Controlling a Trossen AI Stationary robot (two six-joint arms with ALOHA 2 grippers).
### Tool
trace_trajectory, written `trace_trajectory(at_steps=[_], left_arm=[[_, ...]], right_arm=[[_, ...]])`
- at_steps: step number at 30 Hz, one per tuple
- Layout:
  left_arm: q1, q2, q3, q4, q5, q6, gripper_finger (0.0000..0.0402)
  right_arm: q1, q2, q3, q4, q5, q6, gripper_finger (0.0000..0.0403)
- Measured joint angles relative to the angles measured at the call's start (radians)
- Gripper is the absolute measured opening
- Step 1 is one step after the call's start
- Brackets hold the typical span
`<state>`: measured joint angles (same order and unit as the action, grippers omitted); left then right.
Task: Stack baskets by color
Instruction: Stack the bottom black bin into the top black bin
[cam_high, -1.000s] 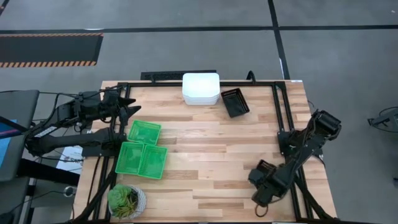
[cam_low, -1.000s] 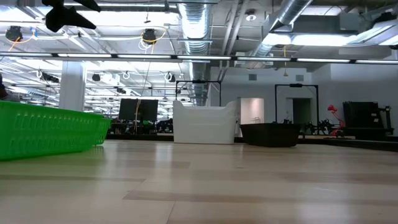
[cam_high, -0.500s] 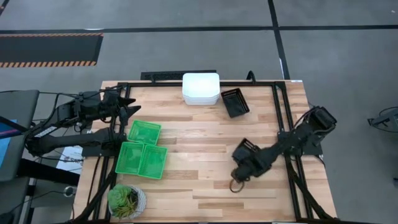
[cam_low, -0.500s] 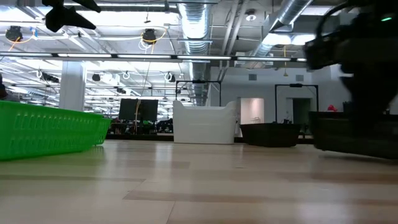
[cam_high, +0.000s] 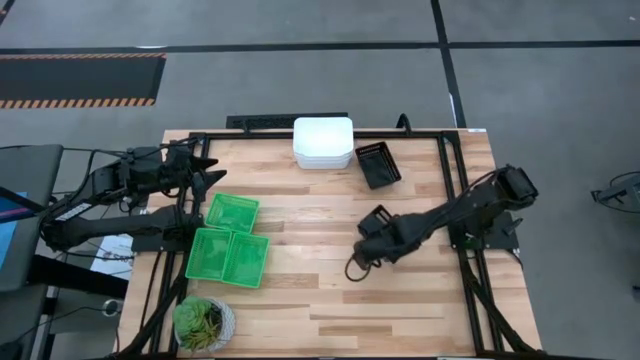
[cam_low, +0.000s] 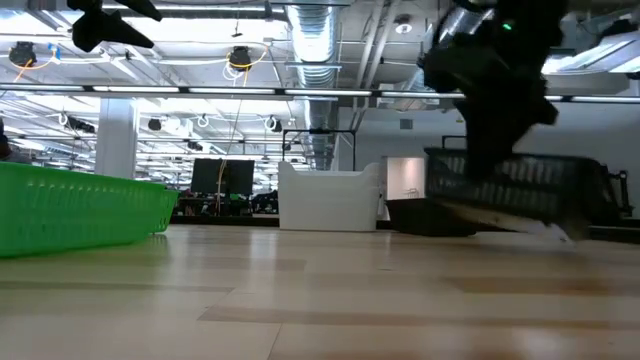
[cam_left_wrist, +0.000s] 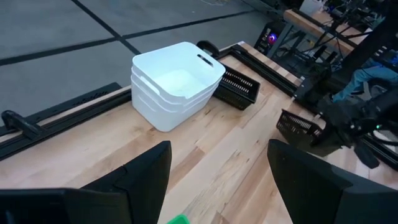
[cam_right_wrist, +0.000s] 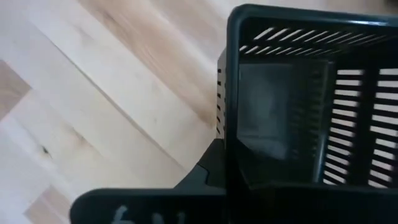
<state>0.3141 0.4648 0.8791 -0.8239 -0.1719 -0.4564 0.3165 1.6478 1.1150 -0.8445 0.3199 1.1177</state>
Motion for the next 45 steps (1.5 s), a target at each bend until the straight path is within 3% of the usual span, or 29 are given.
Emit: trace_trajectory(at_steps=[8, 13, 20, 24, 28, 33, 45], left_arm=[[0.0, 0.0, 0.0, -0.005, 0.0, 0.0, 0.0256], [0.0, 0.0, 0.0, -0.005, 0.0, 0.001, 0.0256], [0.0, 0.0, 0.0, -0.005, 0.0, 0.005, 0.0256], [0.0, 0.0, 0.0, -0.005, 0.0, 0.006, 0.0256], [0.0, 0.0, 0.0, -0.005, 0.0, 0.006, 0.0256], [0.0, 0.0, 0.0, -0.006, 0.0, 0.016, 0.0256], [0.0, 0.0, 0.0, -0.017, 0.0, 0.016, 0.0256]], right_arm=[[-0.125, 0.0, 0.188, -0.194, 0.044, -0.197, 0.0005], [-0.214, -0.04, 0.279, -0.304, 0.165, -0.293, 0.0009], [-0.489, -0.106, 0.279, -0.176, 0.251, -0.462, 0.0005], [-0.632, -0.1, 0.238, -0.021, 0.15, -0.525, 0.0011], [-0.714, -0.059, 0.195, 0.011, 0.075, -0.524, 0.0008], [-0.759, 0.008, 0.168, 0.023, -0.003, -0.519, 0.0012], [-0.809, 0.145, 0.17, 0.039, -0.043, -0.517, 0.0015]])
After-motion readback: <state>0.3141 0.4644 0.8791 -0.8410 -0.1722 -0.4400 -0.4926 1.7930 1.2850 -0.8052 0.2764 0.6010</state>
